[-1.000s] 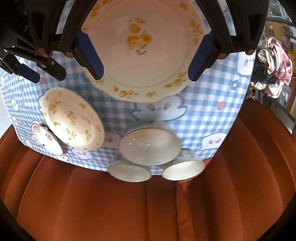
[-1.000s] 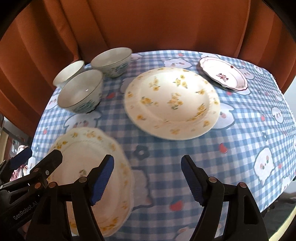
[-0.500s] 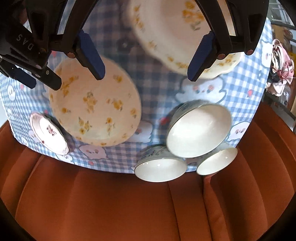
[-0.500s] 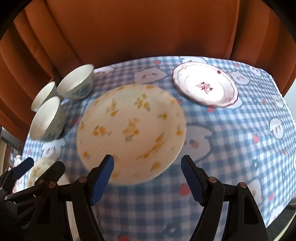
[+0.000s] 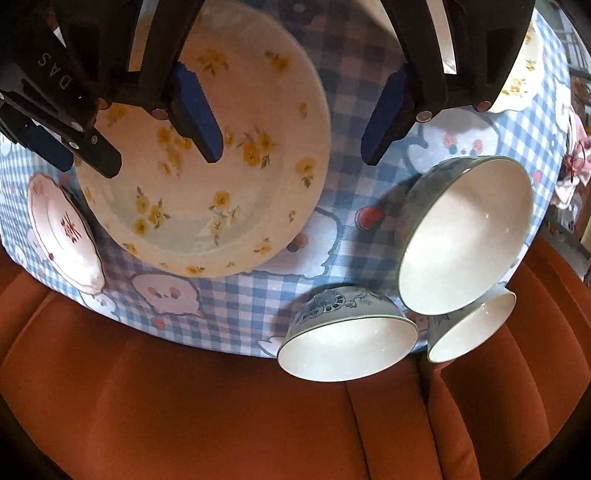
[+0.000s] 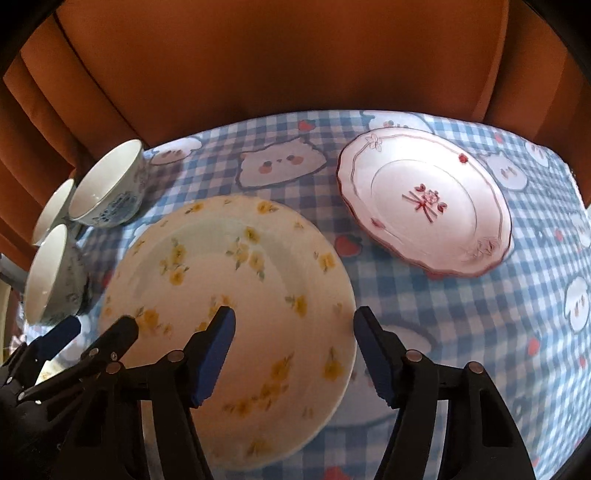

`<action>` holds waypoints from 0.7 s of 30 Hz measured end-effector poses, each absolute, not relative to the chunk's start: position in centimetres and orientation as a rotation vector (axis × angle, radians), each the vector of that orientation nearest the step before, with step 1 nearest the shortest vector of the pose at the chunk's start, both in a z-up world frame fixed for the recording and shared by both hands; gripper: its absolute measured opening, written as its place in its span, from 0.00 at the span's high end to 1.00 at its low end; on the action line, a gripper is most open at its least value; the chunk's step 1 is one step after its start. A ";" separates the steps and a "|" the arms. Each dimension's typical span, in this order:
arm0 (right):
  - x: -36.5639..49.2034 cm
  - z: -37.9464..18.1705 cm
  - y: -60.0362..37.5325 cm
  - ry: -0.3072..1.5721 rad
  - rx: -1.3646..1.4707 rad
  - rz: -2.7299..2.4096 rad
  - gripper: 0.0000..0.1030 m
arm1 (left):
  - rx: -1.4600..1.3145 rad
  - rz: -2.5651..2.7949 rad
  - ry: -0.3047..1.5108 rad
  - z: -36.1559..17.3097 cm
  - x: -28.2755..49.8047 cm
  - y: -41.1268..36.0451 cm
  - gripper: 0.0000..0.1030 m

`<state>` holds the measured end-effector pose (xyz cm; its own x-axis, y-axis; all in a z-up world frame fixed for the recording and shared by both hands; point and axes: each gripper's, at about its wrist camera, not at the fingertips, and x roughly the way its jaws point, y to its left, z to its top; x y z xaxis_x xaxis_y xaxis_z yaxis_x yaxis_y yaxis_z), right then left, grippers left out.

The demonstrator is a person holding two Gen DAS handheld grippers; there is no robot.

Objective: Organize plates and bowls
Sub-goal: 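Lower the held deep plate onto the flat yellow-flower plate with the right tool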

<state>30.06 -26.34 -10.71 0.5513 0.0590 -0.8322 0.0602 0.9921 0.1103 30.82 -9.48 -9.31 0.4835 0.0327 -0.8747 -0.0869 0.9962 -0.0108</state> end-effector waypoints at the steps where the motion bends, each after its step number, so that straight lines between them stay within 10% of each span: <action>1: 30.5 -10.8 -26.3 0.983 0.124 -0.003 0.33 | -0.059 0.071 1.072 -9.6 31.2 -9.7 0.26; 21: 31.3 -12.5 -27.7 1.049 0.148 -0.024 0.40 | -0.004 0.018 1.156 -11.3 30.8 -11.6 0.32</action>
